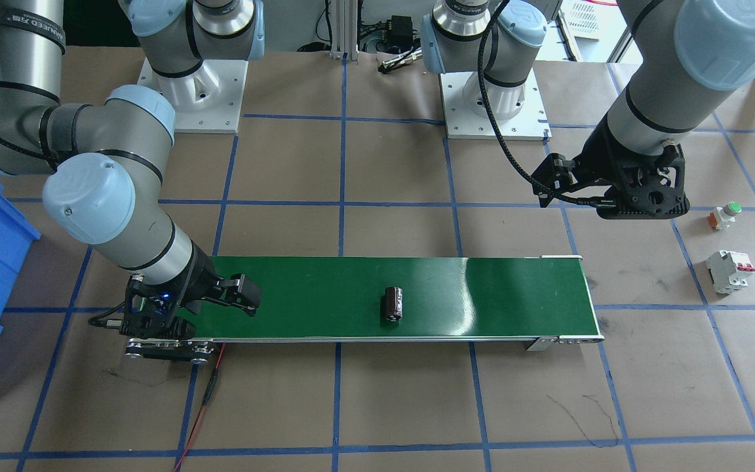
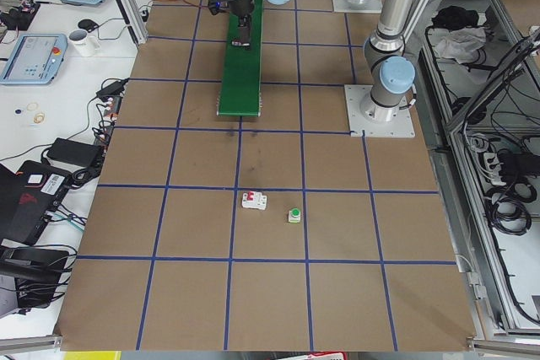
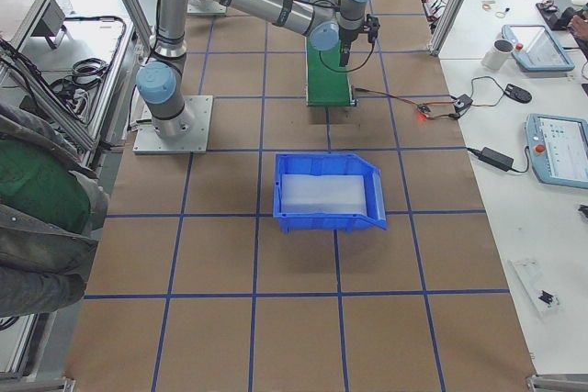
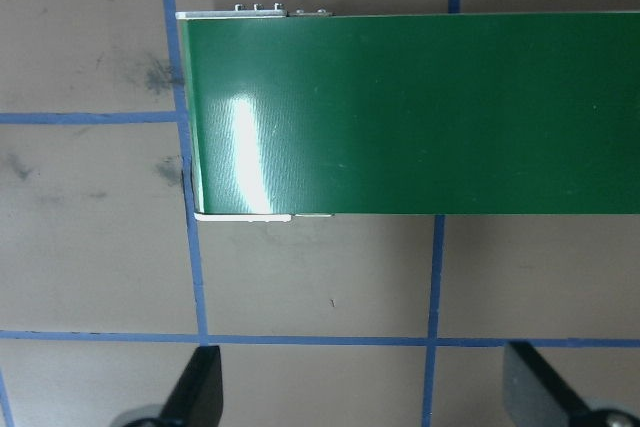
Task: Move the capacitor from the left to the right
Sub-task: 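Lower the right gripper over the belt as the capacitor rides toward it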
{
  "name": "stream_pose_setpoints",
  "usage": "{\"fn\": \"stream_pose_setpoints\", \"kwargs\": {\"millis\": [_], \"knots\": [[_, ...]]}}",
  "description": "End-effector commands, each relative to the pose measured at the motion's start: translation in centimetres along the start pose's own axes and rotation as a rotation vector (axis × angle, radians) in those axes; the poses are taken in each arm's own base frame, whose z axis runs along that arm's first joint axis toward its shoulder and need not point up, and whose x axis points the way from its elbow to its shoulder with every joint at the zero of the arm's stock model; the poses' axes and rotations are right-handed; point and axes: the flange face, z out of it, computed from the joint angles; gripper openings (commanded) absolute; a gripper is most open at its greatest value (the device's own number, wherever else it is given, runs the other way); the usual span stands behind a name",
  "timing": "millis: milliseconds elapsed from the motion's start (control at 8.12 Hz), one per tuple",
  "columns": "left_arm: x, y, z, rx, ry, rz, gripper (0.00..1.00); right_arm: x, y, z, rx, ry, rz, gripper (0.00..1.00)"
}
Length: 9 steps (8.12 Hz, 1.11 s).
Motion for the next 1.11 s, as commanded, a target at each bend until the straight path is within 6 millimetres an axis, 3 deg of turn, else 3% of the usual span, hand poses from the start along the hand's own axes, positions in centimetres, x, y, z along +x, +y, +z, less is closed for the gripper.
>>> {"fn": "stream_pose_setpoints", "kwargs": {"millis": [0, 246, 739, 986], "knots": [[0.4, 0.7, -0.8, 0.008, 0.076, -0.035, 1.0, -0.7, 0.7, 1.2, -0.001, 0.008, -0.024, 0.96], [0.5, 1.3, -1.6, 0.03, 0.06, -0.024, 1.0, -1.3, 1.4, 2.0, 0.008, 0.009, -0.036, 0.96], [0.4, 0.8, -0.8, 0.021, 0.05, -0.016, 1.0, -3.3, 2.3, 1.7, 0.017, -0.011, -0.059, 0.98], [0.4, 0.7, -0.9, 0.024, 0.051, -0.016, 1.0, -3.3, 2.3, 1.7, 0.019, -0.01, -0.059, 0.98]]}}
